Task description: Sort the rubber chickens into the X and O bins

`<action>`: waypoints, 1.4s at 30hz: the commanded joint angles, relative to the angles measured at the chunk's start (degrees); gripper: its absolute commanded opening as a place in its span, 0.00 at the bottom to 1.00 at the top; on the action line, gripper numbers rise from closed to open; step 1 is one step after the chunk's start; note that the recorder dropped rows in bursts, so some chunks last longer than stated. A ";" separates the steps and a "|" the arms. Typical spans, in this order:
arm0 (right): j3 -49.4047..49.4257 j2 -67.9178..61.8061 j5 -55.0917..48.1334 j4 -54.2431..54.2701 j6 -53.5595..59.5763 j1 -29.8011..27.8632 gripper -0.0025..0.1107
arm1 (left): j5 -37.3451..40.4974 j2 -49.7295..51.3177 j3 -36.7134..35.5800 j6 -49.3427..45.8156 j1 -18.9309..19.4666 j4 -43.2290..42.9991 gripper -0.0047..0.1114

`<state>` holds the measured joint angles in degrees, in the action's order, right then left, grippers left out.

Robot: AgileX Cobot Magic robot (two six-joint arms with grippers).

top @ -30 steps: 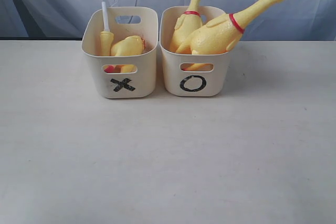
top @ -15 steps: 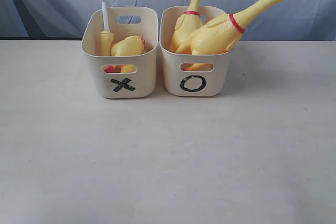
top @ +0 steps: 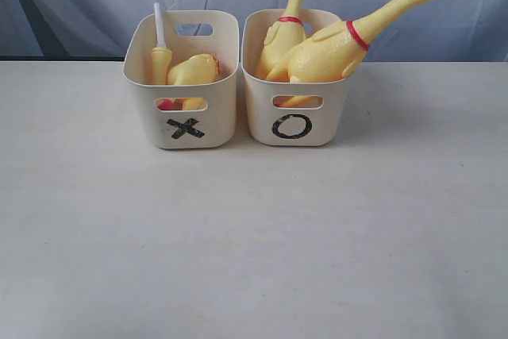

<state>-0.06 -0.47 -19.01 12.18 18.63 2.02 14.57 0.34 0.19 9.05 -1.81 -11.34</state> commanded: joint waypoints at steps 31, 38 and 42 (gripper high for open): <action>0.06 0.31 0.28 0.09 -0.22 3.77 0.02 | -0.87 -0.34 -0.19 -0.21 2.88 -0.26 0.04; 0.06 0.31 0.28 0.09 -0.22 3.77 0.02 | -0.87 -0.34 -0.19 -0.21 2.88 -0.26 0.04; 0.06 0.31 0.28 0.09 -0.22 3.77 0.02 | -0.87 -0.34 -0.19 -0.21 2.88 -0.26 0.04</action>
<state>-0.06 -0.47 -19.01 12.29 18.41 5.57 14.57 0.34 0.19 8.95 0.85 -11.79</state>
